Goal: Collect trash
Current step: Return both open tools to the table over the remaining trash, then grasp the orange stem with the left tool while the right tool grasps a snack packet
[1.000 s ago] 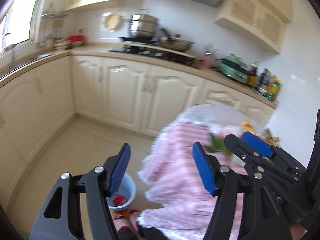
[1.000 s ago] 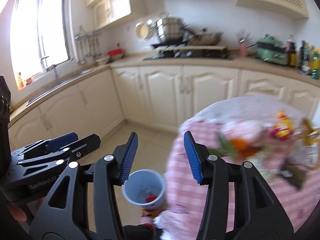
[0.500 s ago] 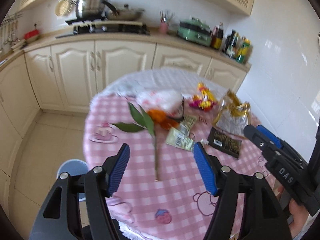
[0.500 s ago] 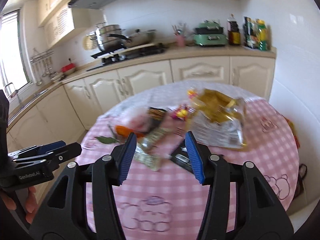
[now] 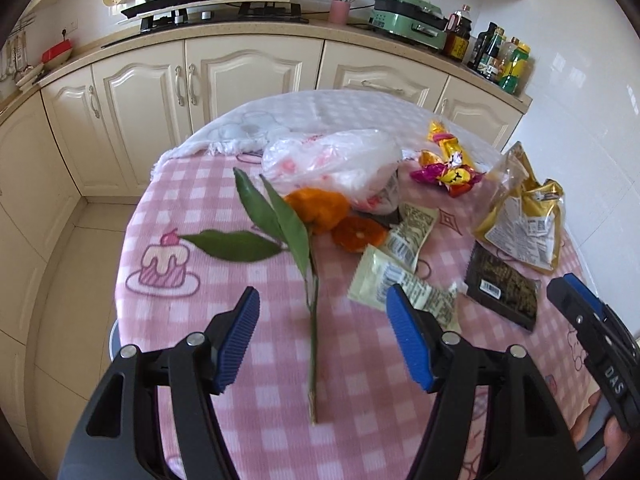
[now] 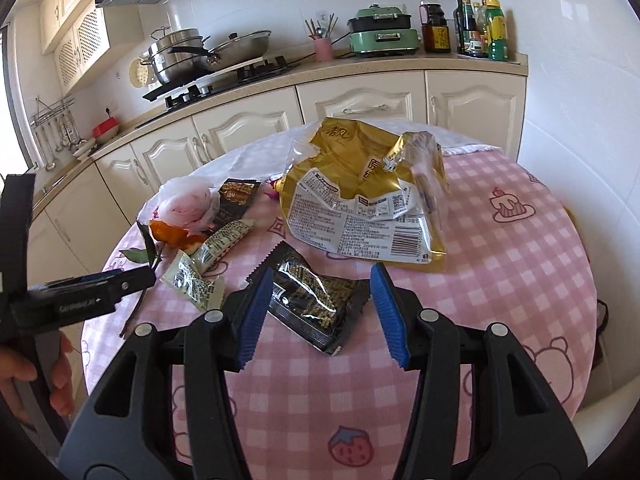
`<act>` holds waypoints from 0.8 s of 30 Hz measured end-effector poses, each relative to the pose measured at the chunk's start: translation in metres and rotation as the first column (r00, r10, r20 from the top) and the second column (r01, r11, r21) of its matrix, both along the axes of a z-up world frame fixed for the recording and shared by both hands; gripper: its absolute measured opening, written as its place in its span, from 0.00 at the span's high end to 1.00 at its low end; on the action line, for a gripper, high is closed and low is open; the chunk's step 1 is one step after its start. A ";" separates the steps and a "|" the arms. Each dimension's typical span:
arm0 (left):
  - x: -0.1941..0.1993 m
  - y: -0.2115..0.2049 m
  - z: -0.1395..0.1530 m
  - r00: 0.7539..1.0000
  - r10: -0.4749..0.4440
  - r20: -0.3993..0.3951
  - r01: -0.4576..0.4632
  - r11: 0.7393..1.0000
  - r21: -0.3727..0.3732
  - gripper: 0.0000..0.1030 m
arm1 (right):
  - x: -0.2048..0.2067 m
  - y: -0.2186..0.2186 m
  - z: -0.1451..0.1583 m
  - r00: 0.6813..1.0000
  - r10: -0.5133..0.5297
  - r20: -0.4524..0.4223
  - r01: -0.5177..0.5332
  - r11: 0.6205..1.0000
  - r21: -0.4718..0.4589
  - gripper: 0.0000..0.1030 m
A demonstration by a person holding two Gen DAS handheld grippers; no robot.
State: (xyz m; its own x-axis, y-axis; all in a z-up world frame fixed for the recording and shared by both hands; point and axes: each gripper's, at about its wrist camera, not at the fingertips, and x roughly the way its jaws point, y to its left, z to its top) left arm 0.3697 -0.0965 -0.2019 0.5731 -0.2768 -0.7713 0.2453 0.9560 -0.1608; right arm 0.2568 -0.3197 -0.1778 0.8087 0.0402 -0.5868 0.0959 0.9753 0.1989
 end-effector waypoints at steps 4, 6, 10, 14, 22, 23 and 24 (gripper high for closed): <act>0.008 -0.005 -0.006 0.999 -0.030 -0.029 0.031 0.999 0.013 0.58 | 0.007 0.004 -0.001 1.000 0.021 -0.011 -0.021 1.000 0.004 0.51; 0.011 -0.005 -0.010 0.999 -0.027 -0.032 0.028 0.999 0.032 0.70 | 0.008 0.005 0.000 1.000 0.025 -0.015 -0.025 1.000 0.006 0.51; 0.012 -0.002 -0.012 0.999 -0.028 -0.027 0.029 0.998 0.053 0.96 | 0.009 0.010 0.004 0.999 0.038 -0.009 -0.039 0.999 -0.011 0.51; -0.002 0.008 -0.007 1.000 -0.022 -0.017 0.022 1.000 0.016 0.96 | 0.015 0.024 0.011 0.995 0.098 -0.008 -0.098 0.995 -0.032 0.51; -0.038 0.036 0.007 1.000 -0.025 0.001 0.026 0.995 -0.091 0.96 | 0.059 0.092 -0.001 0.937 0.322 -0.135 -0.339 0.933 -0.122 0.50; -0.041 0.038 0.009 1.000 -0.021 0.007 0.022 0.995 -0.096 0.96 | 0.064 0.096 -0.004 0.933 0.327 -0.150 -0.347 0.929 -0.131 0.50; -0.044 0.043 0.012 1.000 -0.017 0.015 0.018 0.994 -0.103 0.96 | 0.068 0.101 -0.006 0.930 0.329 -0.164 -0.353 0.924 -0.149 0.50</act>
